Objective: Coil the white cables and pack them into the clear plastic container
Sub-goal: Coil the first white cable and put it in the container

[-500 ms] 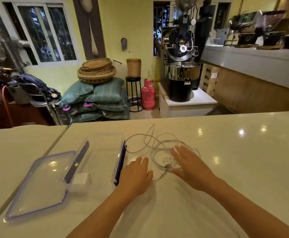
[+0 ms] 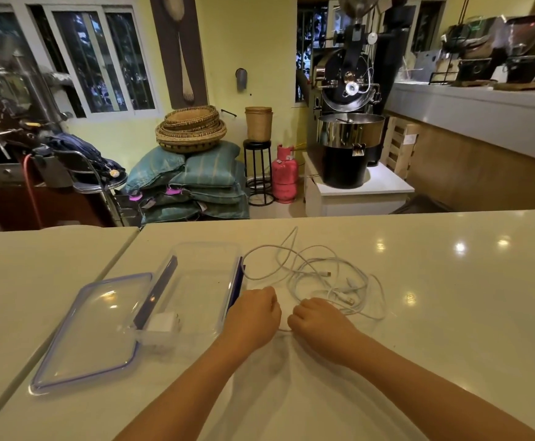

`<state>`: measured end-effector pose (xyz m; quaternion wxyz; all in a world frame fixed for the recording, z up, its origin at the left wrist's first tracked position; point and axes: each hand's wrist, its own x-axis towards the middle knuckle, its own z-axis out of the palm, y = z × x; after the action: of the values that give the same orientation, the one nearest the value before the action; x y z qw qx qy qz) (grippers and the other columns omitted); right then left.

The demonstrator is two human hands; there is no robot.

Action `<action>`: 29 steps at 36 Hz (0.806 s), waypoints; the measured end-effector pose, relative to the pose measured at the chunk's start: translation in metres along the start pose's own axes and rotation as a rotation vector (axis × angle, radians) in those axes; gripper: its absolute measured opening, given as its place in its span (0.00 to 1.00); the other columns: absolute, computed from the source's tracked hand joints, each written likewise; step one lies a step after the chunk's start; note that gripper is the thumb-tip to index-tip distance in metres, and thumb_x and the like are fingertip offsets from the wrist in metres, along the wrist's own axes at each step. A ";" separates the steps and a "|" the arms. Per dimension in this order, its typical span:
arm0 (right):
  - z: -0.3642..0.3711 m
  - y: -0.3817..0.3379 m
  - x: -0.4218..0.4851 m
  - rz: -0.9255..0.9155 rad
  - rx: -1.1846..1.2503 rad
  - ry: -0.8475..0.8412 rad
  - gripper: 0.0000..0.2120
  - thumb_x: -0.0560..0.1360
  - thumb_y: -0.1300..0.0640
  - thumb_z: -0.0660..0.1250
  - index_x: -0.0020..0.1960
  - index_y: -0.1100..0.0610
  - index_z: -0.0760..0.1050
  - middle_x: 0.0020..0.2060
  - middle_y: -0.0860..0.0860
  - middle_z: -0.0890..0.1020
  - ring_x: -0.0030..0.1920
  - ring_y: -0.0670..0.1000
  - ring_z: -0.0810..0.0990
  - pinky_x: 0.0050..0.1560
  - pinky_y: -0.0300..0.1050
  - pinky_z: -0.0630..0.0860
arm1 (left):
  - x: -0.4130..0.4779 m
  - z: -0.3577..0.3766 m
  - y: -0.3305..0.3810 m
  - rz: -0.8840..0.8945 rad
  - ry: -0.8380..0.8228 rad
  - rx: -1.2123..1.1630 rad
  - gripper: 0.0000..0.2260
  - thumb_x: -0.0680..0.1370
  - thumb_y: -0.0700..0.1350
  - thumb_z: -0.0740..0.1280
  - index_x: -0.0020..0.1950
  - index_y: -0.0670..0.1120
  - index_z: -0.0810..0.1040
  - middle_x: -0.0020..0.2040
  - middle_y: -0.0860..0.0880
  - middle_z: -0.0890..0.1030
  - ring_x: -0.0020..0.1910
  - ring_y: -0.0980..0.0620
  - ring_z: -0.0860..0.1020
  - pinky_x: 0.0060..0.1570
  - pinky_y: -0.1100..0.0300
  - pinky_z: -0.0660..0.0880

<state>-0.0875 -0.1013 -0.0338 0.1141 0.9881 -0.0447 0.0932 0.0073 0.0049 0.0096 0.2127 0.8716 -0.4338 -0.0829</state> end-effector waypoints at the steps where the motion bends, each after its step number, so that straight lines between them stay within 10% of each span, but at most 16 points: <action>1: 0.000 0.000 0.002 0.031 0.015 -0.023 0.16 0.47 0.57 0.79 0.25 0.51 0.72 0.20 0.44 0.73 0.22 0.45 0.71 0.25 0.34 0.67 | 0.000 -0.002 -0.001 -0.002 0.002 -0.034 0.12 0.79 0.44 0.55 0.53 0.42 0.75 0.46 0.44 0.81 0.44 0.46 0.79 0.48 0.52 0.77; 8: -0.038 0.010 0.012 0.241 0.468 -0.026 0.07 0.78 0.60 0.58 0.46 0.56 0.75 0.47 0.53 0.76 0.47 0.51 0.73 0.46 0.39 0.68 | 0.006 -0.019 -0.001 -0.052 0.039 -0.348 0.14 0.78 0.46 0.58 0.39 0.38 0.75 0.35 0.45 0.76 0.34 0.49 0.73 0.43 0.48 0.77; 11: -0.059 0.017 0.018 0.357 0.696 0.073 0.06 0.77 0.60 0.58 0.42 0.53 0.70 0.39 0.48 0.72 0.38 0.46 0.70 0.39 0.33 0.65 | 0.011 -0.032 0.006 -0.069 -0.010 -0.478 0.16 0.79 0.50 0.56 0.42 0.40 0.77 0.35 0.48 0.77 0.32 0.54 0.74 0.34 0.61 0.72; 18: -0.109 0.030 0.028 0.450 1.147 0.349 0.12 0.75 0.62 0.62 0.34 0.51 0.72 0.32 0.47 0.76 0.34 0.43 0.74 0.38 0.30 0.70 | 0.026 -0.068 0.033 -0.047 -0.150 -0.905 0.19 0.79 0.54 0.54 0.54 0.42 0.78 0.49 0.45 0.80 0.50 0.49 0.78 0.49 0.56 0.73; 29: -0.138 0.036 0.027 0.378 1.310 0.439 0.10 0.75 0.62 0.62 0.52 0.63 0.80 0.39 0.49 0.81 0.37 0.42 0.81 0.42 0.30 0.79 | 0.037 -0.101 0.070 0.234 -0.196 -1.090 0.15 0.80 0.43 0.53 0.45 0.43 0.79 0.41 0.44 0.78 0.40 0.49 0.76 0.41 0.57 0.73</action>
<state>-0.0890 -0.1056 0.1115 -0.5144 0.7872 -0.1260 0.3159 0.0126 -0.0319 0.1329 0.5985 0.5701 -0.4396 -0.3516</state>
